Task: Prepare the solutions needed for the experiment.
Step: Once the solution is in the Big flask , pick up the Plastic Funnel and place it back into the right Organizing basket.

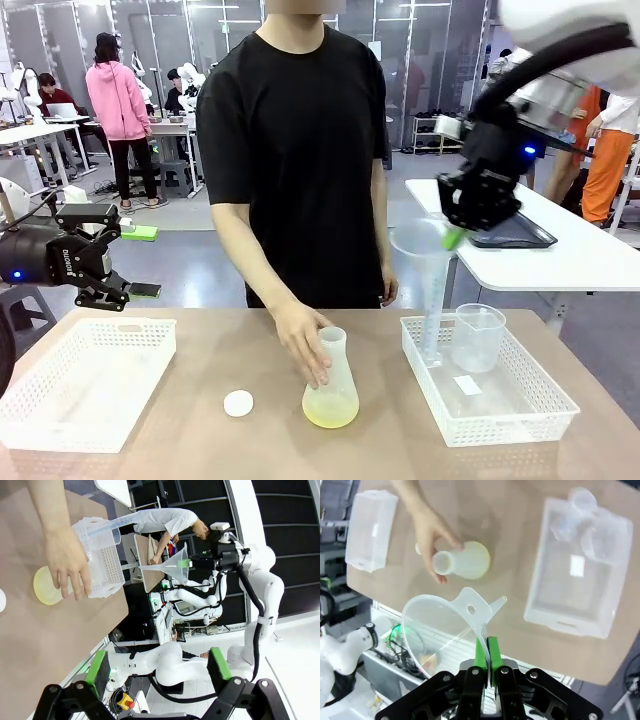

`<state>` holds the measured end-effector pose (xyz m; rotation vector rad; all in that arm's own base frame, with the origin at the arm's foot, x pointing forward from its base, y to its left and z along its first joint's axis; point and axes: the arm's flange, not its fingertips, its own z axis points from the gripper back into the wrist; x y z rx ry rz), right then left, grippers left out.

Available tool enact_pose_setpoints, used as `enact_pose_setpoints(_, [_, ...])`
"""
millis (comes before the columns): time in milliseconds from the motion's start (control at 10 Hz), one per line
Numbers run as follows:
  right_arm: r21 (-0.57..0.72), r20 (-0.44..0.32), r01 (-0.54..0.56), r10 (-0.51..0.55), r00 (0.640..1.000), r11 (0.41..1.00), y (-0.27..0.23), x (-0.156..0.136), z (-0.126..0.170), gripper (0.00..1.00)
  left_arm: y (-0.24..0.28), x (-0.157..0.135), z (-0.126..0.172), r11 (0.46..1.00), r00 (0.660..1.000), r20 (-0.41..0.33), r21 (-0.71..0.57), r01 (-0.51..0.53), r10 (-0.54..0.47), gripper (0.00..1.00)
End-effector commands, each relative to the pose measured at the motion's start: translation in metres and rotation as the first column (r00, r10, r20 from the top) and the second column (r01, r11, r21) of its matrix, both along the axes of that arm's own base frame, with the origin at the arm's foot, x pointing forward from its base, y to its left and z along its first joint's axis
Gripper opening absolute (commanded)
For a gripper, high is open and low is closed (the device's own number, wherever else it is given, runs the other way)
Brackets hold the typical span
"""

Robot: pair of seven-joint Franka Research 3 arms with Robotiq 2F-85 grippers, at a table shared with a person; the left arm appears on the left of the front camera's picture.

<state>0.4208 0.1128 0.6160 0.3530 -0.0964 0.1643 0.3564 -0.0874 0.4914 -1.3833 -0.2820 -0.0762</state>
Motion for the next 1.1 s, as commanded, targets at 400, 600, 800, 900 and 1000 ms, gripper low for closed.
enact_pose_setpoints(400, [0.007,-0.011,0.110,-0.110,0.994,0.994,-0.047,-0.021,-0.031,0.00,-0.001,0.000,0.002,1.000,1.000,0.007,0.000,-0.006,0.006,1.00])
enact_pose_setpoints(600, [0.007,-0.011,0.110,-0.110,0.994,0.994,-0.047,-0.021,-0.031,0.00,-0.001,0.000,0.002,1.000,1.000,0.007,0.000,-0.006,0.006,1.00])
enact_pose_setpoints(800, [0.006,0.009,0.108,-0.108,0.994,0.994,-0.047,-0.024,-0.038,0.03,-0.001,0.000,0.002,1.000,1.000,0.007,0.000,-0.006,0.006,1.00])
enact_pose_setpoints(900, [0.028,-0.097,0.183,-0.179,0.979,0.983,-0.056,-0.009,-0.053,0.03,-0.001,0.000,0.002,1.000,1.000,0.007,0.000,-0.006,0.006,1.00])
enact_pose_setpoints(1000, [0.004,-0.161,0.240,-0.236,0.958,0.971,-0.068,0.002,-0.065,0.03,-0.001,0.000,0.002,1.000,1.000,0.007,0.000,-0.006,0.006,1.00])
